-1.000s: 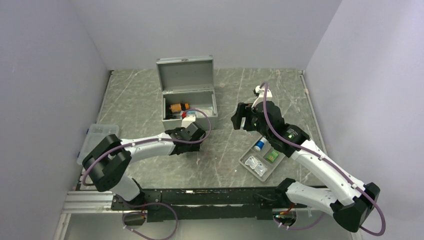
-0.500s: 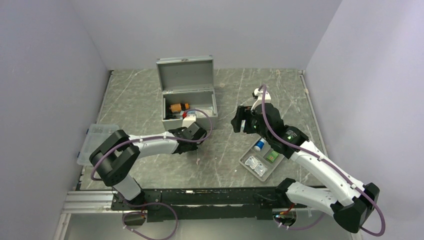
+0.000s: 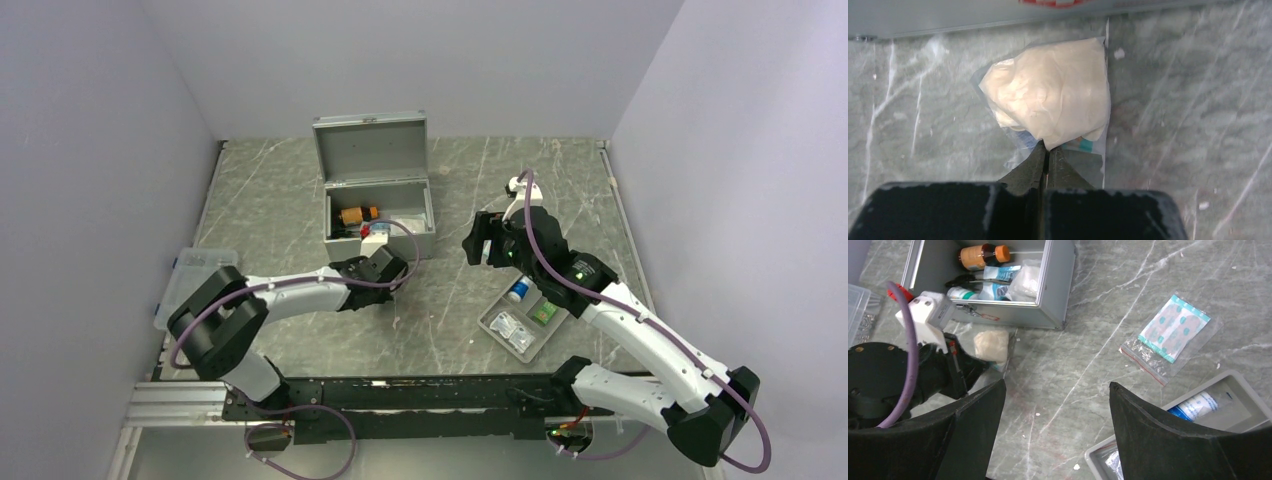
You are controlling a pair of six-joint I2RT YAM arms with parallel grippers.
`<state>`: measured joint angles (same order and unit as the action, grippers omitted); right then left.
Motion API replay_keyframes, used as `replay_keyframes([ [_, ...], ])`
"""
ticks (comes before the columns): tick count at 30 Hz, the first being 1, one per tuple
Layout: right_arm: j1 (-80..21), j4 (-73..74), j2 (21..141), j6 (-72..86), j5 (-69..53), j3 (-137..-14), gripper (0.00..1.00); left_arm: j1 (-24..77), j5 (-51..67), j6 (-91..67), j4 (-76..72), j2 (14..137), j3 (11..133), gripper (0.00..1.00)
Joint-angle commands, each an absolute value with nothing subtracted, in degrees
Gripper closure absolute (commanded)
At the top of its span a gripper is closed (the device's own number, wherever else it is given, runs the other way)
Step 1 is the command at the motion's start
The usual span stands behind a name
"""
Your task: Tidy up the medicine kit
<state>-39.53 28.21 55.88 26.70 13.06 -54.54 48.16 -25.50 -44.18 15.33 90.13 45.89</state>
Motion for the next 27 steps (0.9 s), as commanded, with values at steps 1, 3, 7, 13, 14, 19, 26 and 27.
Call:
replay_keyframes([
  [1, -39.6, 28.1, 54.6, 25.9, 14.0, -55.0, 0.21, 50.0, -22.0, -42.4, 19.0, 82.9, 44.6, 1.00],
  [3, -39.6, 28.2, 54.3, 25.7, 14.2, -55.1, 0.21, 51.1, -19.3, -40.1, 22.0, 80.9, 46.2, 1.00],
  [7, -39.6, 27.6, 53.8, 25.6, 14.2, -54.6, 0.21, 53.3, -14.8, -38.1, 28.7, 76.2, 49.3, 1.00],
  [13, -39.6, 27.4, 53.6, 25.3, 13.5, -55.2, 0.21, 56.9, -10.6, -34.1, 39.9, 70.7, 59.2, 1.00],
  [14, -39.6, 27.4, 53.5, 25.2, 13.5, -55.2, 0.21, 57.2, -11.4, -33.7, 41.9, 70.2, 61.6, 1.00],
  [19, -39.6, 27.3, 52.8, 25.0, 13.6, -55.3, 0.21, 57.3, -16.0, -30.1, 46.0, 70.3, 70.8, 1.00],
  [26, -39.6, 28.5, 52.1, 24.7, 14.2, -56.3, 0.21, 53.5, -21.0, -23.9, 47.4, 80.1, 82.1, 1.00],
  [27, -39.6, 28.9, 51.9, 24.7, 14.3, -56.3, 0.21, 52.8, -21.2, -22.7, 47.1, 81.5, 83.3, 1.00],
])
